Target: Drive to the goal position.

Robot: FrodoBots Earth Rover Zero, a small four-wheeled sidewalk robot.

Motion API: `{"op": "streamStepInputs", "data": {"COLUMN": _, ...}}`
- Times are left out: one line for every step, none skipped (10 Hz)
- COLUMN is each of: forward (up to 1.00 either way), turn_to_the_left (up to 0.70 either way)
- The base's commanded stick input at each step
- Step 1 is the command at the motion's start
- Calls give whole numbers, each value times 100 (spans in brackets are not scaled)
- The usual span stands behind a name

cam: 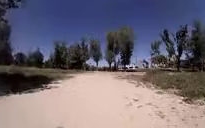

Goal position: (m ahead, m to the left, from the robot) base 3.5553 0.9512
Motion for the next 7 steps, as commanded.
{"op": "streamStepInputs", "data": {"forward": 85, "turn_to_the_left": 0}}
{"op": "streamStepInputs", "data": {"forward": 85, "turn_to_the_left": 0}}
{"op": "streamStepInputs", "data": {"forward": 85, "turn_to_the_left": 0}}
{"op": "streamStepInputs", "data": {"forward": 85, "turn_to_the_left": 0}}
{"op": "streamStepInputs", "data": {"forward": 85, "turn_to_the_left": 0}}
{"op": "streamStepInputs", "data": {"forward": 85, "turn_to_the_left": 0}}
{"op": "streamStepInputs", "data": {"forward": 85, "turn_to_the_left": 0}}
